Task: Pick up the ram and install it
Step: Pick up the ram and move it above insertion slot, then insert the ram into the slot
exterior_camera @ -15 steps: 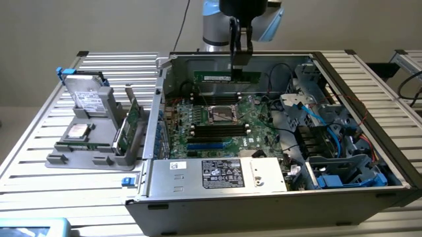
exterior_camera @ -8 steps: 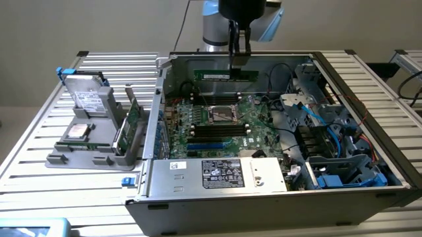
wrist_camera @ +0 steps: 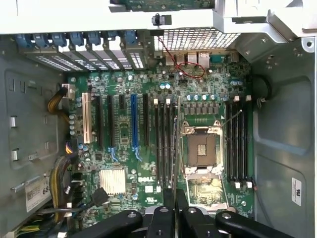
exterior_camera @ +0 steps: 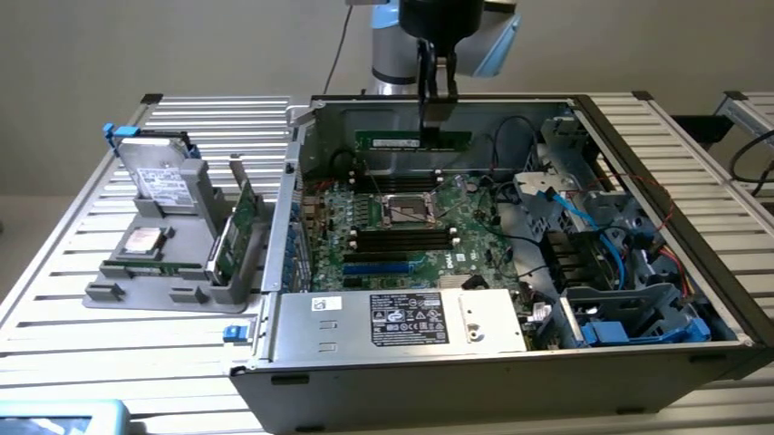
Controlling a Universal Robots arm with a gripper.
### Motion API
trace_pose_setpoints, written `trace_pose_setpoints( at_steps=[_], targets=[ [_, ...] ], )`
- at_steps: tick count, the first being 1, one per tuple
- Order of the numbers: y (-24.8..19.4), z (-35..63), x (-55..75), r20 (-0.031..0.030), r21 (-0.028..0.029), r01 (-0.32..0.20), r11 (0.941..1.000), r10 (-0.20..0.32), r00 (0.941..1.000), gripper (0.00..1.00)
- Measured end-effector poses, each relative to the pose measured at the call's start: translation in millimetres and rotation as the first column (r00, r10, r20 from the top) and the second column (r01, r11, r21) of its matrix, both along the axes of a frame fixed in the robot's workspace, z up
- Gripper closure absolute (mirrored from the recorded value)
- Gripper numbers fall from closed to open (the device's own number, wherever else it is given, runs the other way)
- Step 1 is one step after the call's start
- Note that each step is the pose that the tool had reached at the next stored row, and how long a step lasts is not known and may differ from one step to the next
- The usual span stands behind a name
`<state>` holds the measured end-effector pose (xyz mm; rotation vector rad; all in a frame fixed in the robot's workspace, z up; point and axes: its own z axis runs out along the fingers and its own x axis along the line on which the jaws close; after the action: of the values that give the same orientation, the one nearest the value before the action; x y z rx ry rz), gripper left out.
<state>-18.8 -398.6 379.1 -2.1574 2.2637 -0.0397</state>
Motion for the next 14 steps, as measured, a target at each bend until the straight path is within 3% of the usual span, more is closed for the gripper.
trace_pose_setpoints(
  at_steps=[1,2,5,14],
  targets=[
    [0.9,-0.8,0.0,0.0,-0.0058,-0.002,1.0,0.002,1.0,0.87],
    [1.9,-2.7,0.0,-0.0002,-0.0067,-0.003,1.0,0.003,1.0,0.87],
    [2.2,-7.0,-0.1,0.0,-0.002,-0.005,1.0,0.005,1.0,0.87],
    [2.4,-16.5,-0.1,0.0,-0.0001,-0.012,0.9999,0.012,0.9999,0.87]
  ],
)
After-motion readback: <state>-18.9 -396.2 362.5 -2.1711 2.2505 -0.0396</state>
